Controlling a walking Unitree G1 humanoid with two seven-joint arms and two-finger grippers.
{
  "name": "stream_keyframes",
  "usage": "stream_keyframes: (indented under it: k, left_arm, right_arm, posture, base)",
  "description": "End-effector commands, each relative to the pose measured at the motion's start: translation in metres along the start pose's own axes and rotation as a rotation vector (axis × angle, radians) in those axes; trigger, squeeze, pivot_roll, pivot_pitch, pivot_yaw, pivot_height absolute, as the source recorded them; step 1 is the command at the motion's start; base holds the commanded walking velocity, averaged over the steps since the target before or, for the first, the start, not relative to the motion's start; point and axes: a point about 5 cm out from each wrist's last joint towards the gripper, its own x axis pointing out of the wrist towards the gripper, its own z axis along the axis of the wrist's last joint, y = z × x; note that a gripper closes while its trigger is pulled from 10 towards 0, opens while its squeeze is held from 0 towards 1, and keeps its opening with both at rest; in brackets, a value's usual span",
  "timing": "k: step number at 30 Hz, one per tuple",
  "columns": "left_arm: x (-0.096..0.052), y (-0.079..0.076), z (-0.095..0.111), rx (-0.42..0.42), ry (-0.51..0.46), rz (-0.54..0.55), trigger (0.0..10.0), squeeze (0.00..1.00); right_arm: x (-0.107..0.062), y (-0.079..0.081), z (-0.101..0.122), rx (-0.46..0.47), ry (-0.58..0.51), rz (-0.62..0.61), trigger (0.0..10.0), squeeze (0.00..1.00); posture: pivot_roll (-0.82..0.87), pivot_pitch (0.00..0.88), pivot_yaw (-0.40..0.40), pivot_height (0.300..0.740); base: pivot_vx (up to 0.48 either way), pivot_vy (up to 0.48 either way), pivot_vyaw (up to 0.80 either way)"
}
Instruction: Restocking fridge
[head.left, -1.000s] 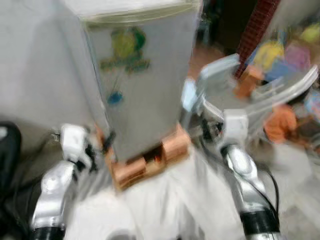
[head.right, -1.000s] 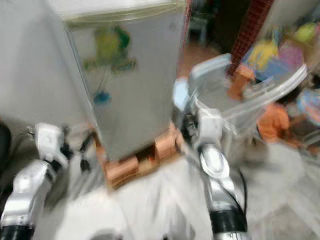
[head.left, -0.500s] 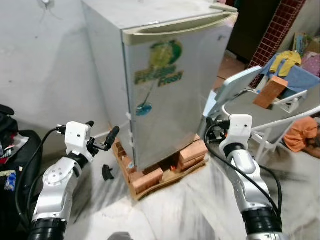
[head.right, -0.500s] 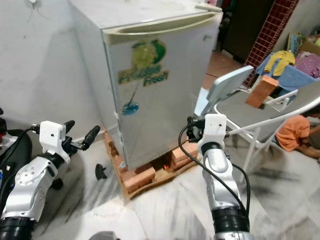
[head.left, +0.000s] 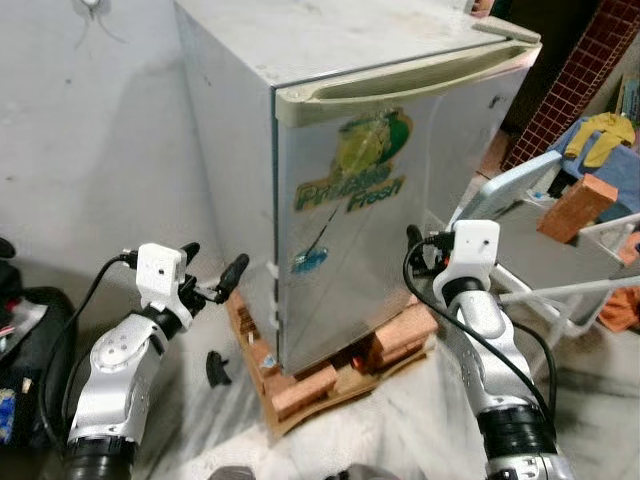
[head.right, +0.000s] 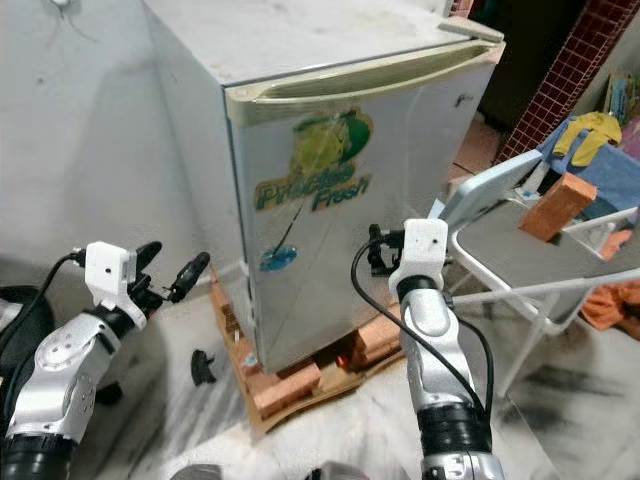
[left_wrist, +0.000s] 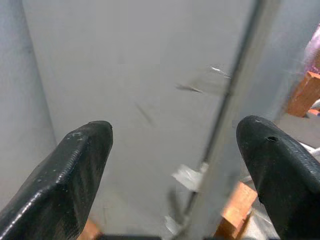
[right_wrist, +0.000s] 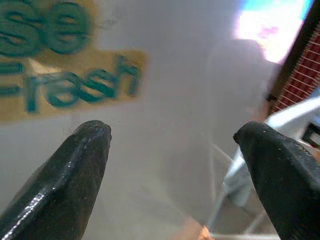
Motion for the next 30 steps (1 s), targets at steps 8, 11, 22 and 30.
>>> stream_keyframes:
  k: [8,11,22,30]
  left_arm:
    - [0.003,0.000,0.004,-0.005,0.018,-0.081,10.0,0.00]
    - [0.006,-0.001,0.006,0.004,0.030,-0.118,10.0,0.00]
    - [0.017,0.015,0.010,0.111,0.011,0.052,10.0,0.00]
    - [0.038,0.007,0.013,0.053,0.014,0.009,10.0,0.00]
  right_arm:
    - [0.000,0.002,-0.001,-0.011,0.012,0.005,10.0,0.00]
    - [-0.001,0.002,-0.001,-0.012,0.012,0.002,10.0,0.00]
    - [-0.005,0.004,-0.007,-0.016,0.038,0.007,10.0,0.00]
    - [-0.013,-0.007,-0.009,-0.037,0.073,-0.019,10.0,0.00]
  posture:
    - [0.13,0.000,-0.075,0.740]
    - [0.13,0.000,-0.070,0.740]
    - [0.12,0.000,-0.065,0.740]
    - [0.11,0.000,-0.071,0.740]
  base:
    - [0.000,0.000,-0.80]
    - [0.000,0.000,-0.80]
    - [0.000,0.000,-0.38]
    - [0.000,0.000,0.00]
